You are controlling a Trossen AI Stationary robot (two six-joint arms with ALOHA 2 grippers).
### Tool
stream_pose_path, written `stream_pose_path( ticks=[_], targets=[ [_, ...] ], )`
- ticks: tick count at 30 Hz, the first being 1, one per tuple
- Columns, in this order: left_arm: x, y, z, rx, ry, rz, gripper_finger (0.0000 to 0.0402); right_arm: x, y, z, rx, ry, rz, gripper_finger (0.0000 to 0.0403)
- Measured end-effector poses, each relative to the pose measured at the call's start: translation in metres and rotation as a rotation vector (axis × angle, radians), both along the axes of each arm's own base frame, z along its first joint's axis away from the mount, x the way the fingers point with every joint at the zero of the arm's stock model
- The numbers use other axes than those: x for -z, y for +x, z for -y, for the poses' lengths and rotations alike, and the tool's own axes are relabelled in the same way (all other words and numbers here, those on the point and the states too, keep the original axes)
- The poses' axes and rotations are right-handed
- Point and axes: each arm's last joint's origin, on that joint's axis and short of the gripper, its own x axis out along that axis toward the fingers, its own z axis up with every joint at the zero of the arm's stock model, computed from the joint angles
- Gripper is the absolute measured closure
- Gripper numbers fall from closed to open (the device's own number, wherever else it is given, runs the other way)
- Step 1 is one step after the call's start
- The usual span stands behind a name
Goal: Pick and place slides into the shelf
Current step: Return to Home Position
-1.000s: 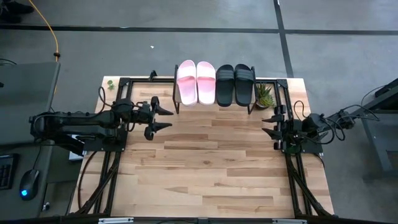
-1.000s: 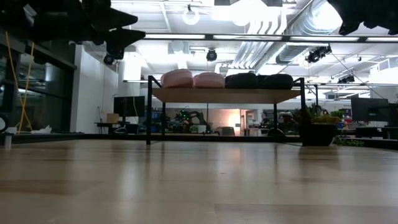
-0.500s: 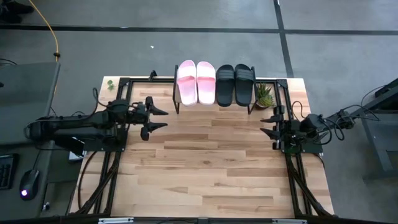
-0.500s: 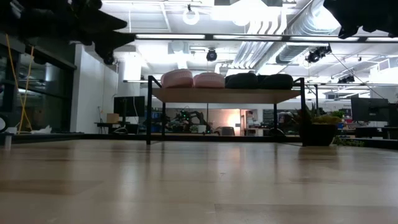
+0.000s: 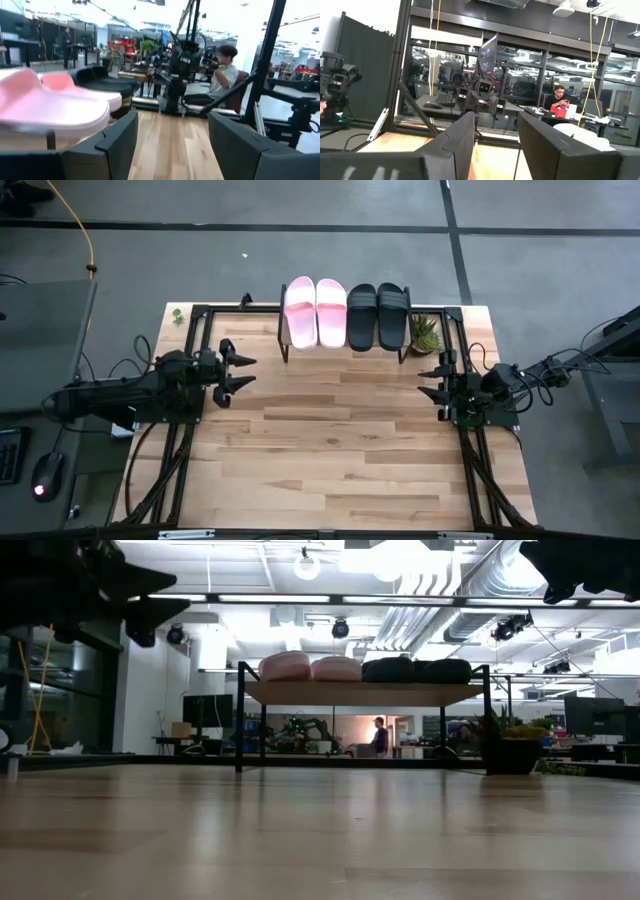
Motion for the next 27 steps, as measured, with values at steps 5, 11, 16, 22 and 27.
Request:
stream_pose_path(
  ticks=[5, 11, 16, 22, 27],
  targets=[
    [0.012, -0.004, 0.001, -0.015, -0.006, -0.002, 0.0177, 0.000, 0.000, 0.000, 0.000, -0.001, -0.001, 0.0260],
    [0.015, -0.005, 0.001, -0.030, -0.006, 0.002, 0.0177, 0.003, 0.001, 0.000, 0.002, -0.007, -0.029, 0.0260],
    [0.018, -0.005, 0.001, -0.031, -0.013, -0.029, 0.0177, 0.004, 0.001, 0.000, 0.013, -0.002, -0.038, 0.0260],
    [0.019, -0.005, 0.001, -0.038, -0.005, -0.049, 0.0177, 0.007, 0.002, 0.000, 0.013, -0.012, -0.079, 0.0260],
    [0.022, -0.005, 0.001, -0.046, -0.005, -0.079, 0.0177, 0.010, 0.003, 0.000, 0.013, -0.021, -0.108, 0.0260]
  ],
)
